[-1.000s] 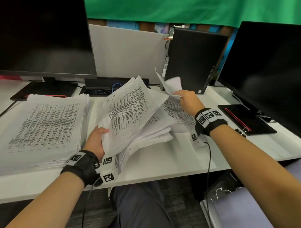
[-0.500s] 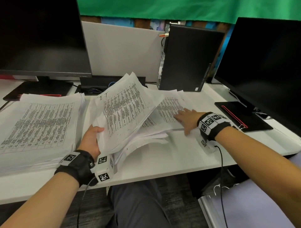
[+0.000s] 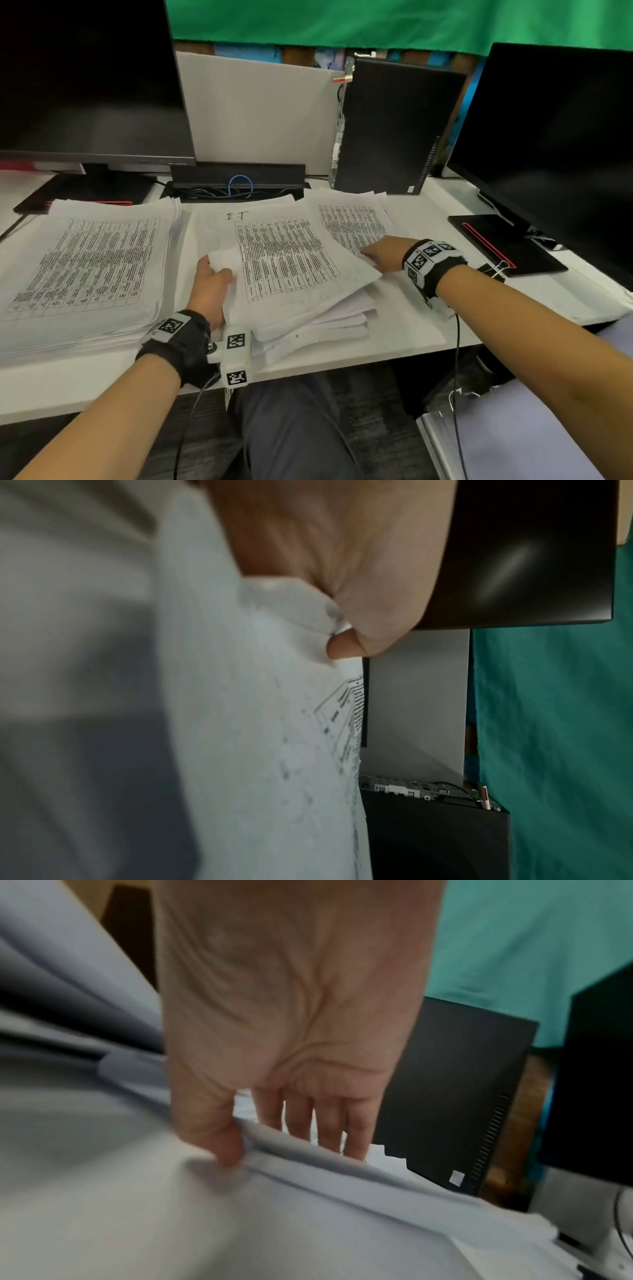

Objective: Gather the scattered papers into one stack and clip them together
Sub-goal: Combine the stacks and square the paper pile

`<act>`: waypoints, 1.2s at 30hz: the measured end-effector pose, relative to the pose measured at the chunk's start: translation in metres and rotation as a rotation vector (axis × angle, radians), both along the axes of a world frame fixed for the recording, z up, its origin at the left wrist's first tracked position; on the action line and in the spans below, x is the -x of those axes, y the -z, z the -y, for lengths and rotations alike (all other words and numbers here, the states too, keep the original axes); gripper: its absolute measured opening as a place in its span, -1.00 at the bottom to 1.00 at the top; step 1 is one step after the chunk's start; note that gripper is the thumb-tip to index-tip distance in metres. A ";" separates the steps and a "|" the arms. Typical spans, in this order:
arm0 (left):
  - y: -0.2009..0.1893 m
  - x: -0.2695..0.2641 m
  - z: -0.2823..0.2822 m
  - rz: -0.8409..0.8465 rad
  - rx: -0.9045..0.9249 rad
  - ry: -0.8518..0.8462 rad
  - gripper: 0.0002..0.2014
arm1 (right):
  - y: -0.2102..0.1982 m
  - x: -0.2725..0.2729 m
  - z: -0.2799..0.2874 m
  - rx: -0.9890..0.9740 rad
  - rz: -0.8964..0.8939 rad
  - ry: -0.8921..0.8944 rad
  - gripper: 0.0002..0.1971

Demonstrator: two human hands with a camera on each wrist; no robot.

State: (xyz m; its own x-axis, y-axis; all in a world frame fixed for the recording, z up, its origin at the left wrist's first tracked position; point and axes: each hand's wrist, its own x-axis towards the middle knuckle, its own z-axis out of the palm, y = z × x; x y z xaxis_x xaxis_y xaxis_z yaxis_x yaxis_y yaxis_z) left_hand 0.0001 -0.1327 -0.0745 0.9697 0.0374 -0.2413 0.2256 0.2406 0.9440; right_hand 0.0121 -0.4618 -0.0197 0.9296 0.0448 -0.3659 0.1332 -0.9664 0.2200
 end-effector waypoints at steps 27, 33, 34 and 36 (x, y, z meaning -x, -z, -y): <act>-0.003 0.004 0.001 0.028 -0.082 0.006 -0.50 | -0.021 -0.003 0.012 -0.550 0.621 0.494 -0.64; -0.010 -0.001 0.006 0.047 -0.144 0.051 -0.63 | -0.060 0.018 -0.064 -0.423 0.673 0.121 -0.71; -0.008 -0.004 0.005 0.010 -0.133 0.042 -0.61 | -0.060 0.025 -0.081 -0.388 0.633 0.063 -0.71; -0.001 -0.009 0.003 -0.097 -0.080 0.055 -0.46 | -0.051 0.038 -0.110 -0.389 0.515 -0.023 -0.70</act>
State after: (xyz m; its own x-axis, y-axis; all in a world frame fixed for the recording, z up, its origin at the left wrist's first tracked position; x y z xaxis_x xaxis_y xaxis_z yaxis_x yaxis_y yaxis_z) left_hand 0.0092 -0.1357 -0.0732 0.9430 0.0076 -0.3326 0.3277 0.1501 0.9328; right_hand -0.0259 -0.3517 0.0312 0.9789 0.1066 0.1744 0.1261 -0.9865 -0.1048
